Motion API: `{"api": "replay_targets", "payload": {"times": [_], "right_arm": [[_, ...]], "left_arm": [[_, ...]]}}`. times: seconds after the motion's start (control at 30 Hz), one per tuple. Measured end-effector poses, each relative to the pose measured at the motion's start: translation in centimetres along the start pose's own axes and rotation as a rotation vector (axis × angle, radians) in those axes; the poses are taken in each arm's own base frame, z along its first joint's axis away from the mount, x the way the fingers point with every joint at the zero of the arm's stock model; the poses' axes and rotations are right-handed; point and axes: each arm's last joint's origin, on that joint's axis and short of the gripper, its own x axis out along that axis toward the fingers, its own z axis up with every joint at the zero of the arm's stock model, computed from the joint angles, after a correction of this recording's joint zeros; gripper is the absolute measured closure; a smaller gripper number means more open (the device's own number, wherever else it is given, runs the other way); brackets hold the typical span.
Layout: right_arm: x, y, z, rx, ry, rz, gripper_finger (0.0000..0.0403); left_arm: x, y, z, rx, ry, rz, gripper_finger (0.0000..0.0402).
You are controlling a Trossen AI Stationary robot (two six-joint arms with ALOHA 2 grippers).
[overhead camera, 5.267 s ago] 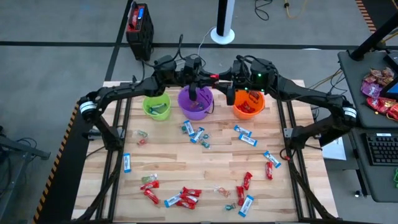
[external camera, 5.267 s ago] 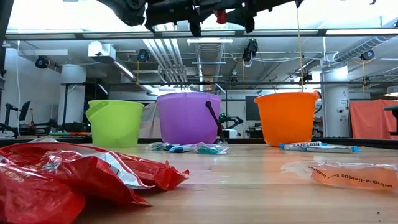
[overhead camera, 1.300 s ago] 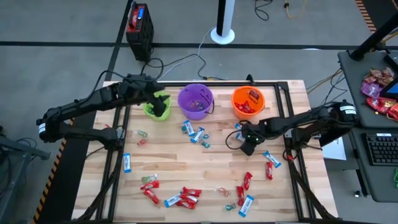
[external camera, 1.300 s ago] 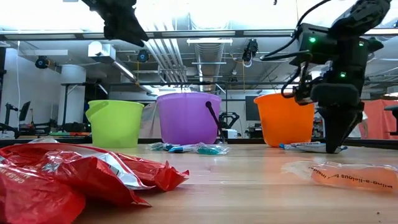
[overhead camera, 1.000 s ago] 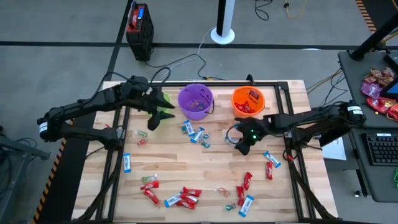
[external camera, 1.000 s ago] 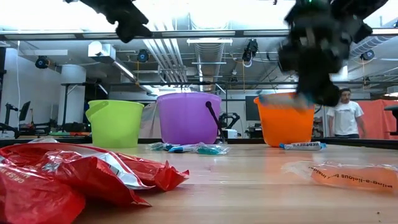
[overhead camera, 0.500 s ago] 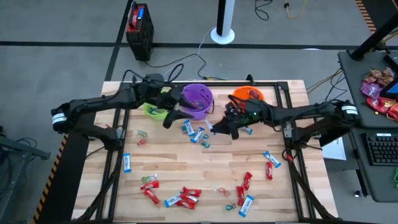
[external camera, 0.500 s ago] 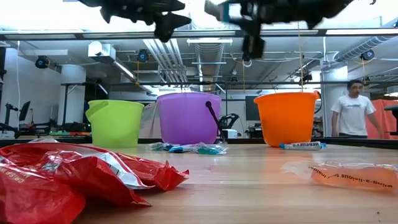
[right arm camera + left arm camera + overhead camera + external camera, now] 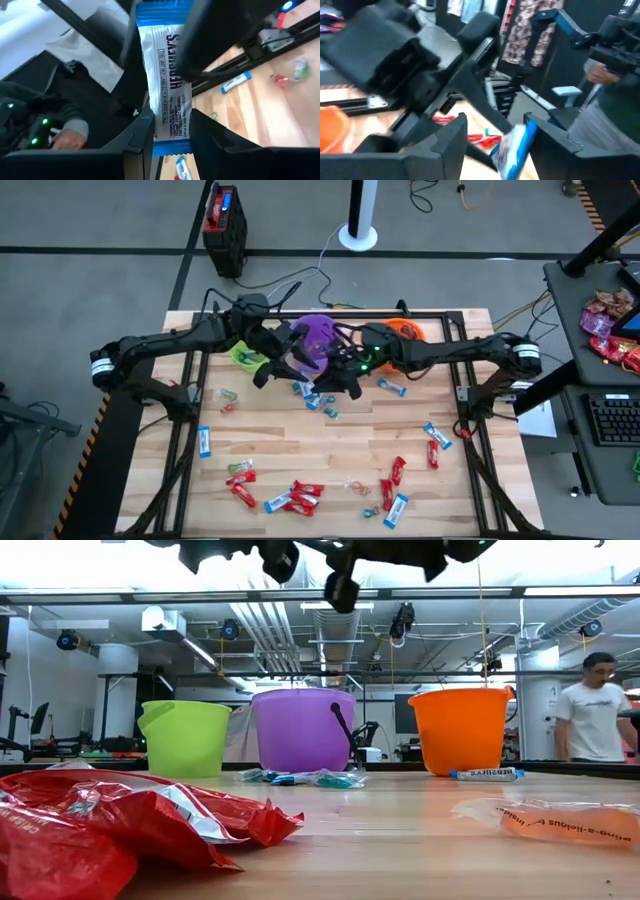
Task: Sort candy by brand, put in halloween buckets
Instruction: Put the white chocolate into the green bucket
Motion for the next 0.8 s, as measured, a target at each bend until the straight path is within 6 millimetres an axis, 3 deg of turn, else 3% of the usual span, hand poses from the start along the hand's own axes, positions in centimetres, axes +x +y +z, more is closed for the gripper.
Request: {"api": "replay_targets", "payload": {"times": [0.1,0.27,0.47,0.8], "right_arm": [[0.8,-0.4,0.3,0.002,0.013,0.011,0.0307],[1.1,-0.5,0.7,-0.008,0.008,0.012,0.0305],[0.7,-0.8,1.1,0.045,-0.034,-0.024,0.0294],[-1.1,-2.7,2.2,0.167,-0.063,-0.126,0.0201]], "left_arm": [[-0.2,-0.3,-0.3,-0.025,0.025,-0.029,0.0272],[-0.4,-0.7,-0.7,-0.051,0.059,-0.067,0.038],[-0.8,-0.8,-0.5,-0.051,0.057,-0.057,0.0387],[-3.4,0.8,-0.3,-0.057,0.033,0.062,0.0392]]}}
